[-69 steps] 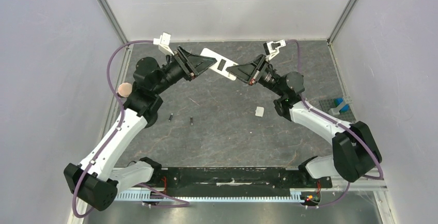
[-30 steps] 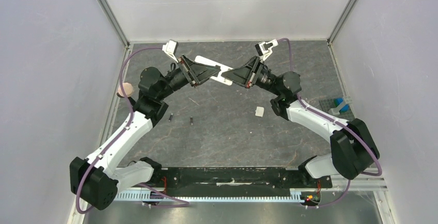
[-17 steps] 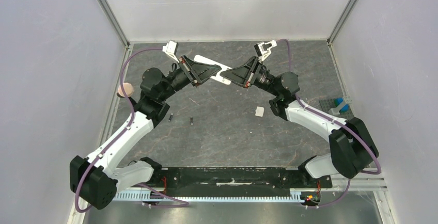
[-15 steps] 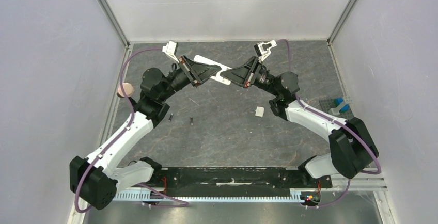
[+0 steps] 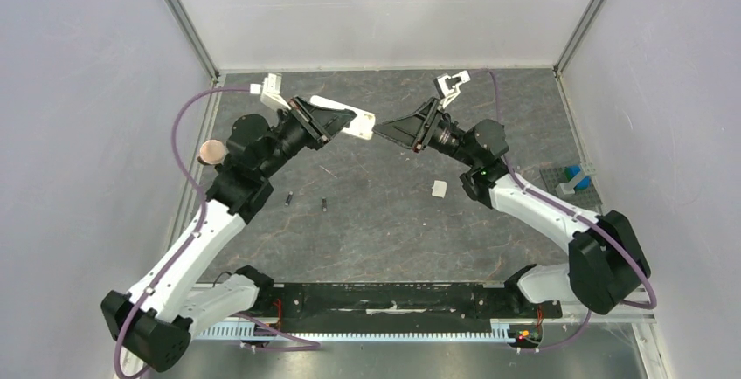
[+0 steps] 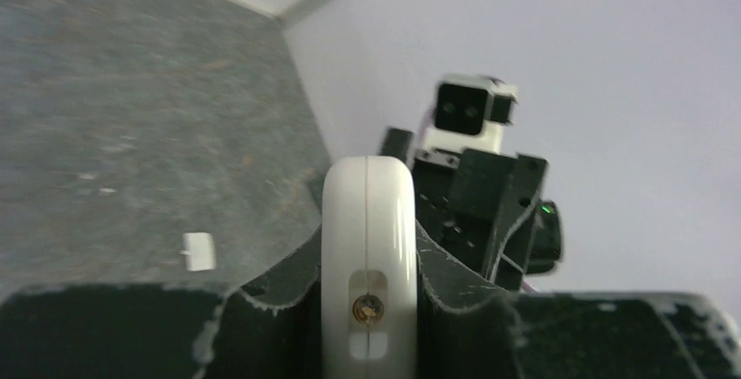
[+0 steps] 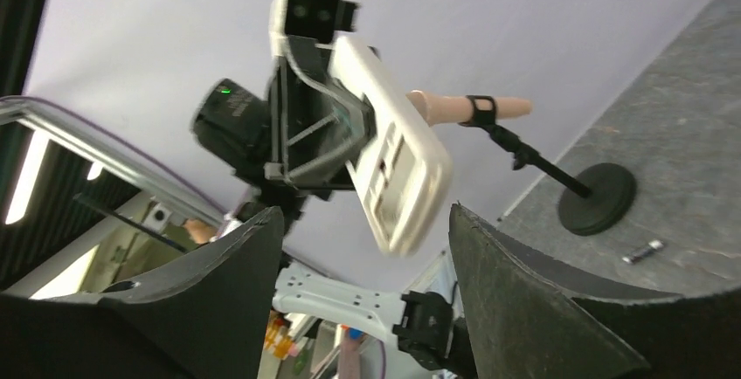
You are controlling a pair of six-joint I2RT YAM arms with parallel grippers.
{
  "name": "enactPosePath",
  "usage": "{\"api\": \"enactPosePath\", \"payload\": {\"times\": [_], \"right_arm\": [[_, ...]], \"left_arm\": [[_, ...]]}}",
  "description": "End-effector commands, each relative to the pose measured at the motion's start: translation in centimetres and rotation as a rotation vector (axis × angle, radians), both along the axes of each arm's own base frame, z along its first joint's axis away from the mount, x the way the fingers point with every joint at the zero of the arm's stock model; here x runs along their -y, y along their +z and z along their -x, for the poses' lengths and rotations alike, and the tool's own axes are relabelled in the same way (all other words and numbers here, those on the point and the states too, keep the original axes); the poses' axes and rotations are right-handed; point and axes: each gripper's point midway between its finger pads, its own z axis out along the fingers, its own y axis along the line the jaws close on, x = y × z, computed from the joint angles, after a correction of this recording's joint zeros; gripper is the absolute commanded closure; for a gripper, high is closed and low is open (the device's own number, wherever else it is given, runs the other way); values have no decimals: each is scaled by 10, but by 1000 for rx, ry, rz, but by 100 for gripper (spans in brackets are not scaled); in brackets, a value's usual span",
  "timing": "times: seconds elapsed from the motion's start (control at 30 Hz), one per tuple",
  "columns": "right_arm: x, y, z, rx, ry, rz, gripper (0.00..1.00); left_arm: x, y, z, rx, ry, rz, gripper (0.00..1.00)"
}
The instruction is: Load the batteries into the remote control
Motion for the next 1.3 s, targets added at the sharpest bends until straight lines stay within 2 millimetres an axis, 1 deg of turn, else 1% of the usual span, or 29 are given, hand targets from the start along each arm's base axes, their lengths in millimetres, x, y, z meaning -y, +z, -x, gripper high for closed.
{"api": "enactPosePath", "payload": {"times": [0.0,0.03,0.07,0.1,0.13,0.2,0.23,0.27,0.33,0.37,0.4,0.5,0.57,0.67,0.7,0.73,0.77,0.8,0.83,0.87,0.97,1.0,1.03,1.07,1.13,1.27], "right_arm": [[3,-28,-17,0,-131,163,28],[2,-41,-24,-8,-164,219,29],[2,-53,-31,-17,-202,272,30],[0,-70,-35,-28,-230,349,32],[-4,-84,-40,-24,-261,429,34],[-15,-110,-46,-16,-301,582,37],[-20,-121,-51,-22,-326,644,39],[-28,-134,-48,-19,-318,707,41],[-43,-157,-50,-20,-345,826,45],[-51,-165,-48,2,-351,875,46],[-56,-177,-48,8,-376,944,46],[-82,-204,-39,64,-382,1081,45],[-101,-219,-30,84,-342,1117,45],[-134,-226,-19,137,-296,1128,45],[-144,-228,-19,140,-294,1130,44],[-153,-237,-19,125,-297,1145,44],[-162,-238,-21,96,-309,1145,43],[-169,-247,-22,67,-324,1159,43],[-179,-246,-23,47,-345,1153,43],[-186,-249,-27,29,-381,1155,43],[-201,-261,-30,20,-462,1169,43],[-206,-263,-31,24,-487,1173,43],[-211,-268,-31,26,-507,1180,43],[-212,-273,-32,29,-531,1191,44],[-219,-283,-30,55,-555,1201,45],[-232,-294,-27,116,-597,1211,45]], "left_arm": [[-69,13,-11,80,343,-277,98],[-83,15,-9,87,403,-318,98],[-99,13,-8,88,465,-373,98],[-112,16,-4,98,513,-408,98],[-124,20,0,110,556,-432,98],[-139,26,9,134,603,-464,98],[-145,28,13,140,620,-473,98],[-150,31,18,152,631,-477,98],[-158,35,26,163,651,-474,98],[-161,36,31,171,660,-470,98],[-164,37,35,179,665,-467,98],[-174,42,48,207,684,-457,98],[-180,49,58,238,697,-445,98],[-193,65,74,291,731,-421,98],[-198,69,79,305,748,-411,98],[-201,74,83,317,761,-402,98],[-206,78,86,326,780,-387,98],[-209,81,88,326,798,-364,98],[-212,84,89,326,814,-337,98],[-212,87,90,328,818,-315,98],[-214,92,93,328,825,-254,98],[-214,93,96,331,823,-243,98],[-215,95,99,339,821,-235,98],[-217,95,102,341,822,-229,98],[-219,93,107,336,823,-224,98],[-221,88,116,325,806,-213,98]]}}
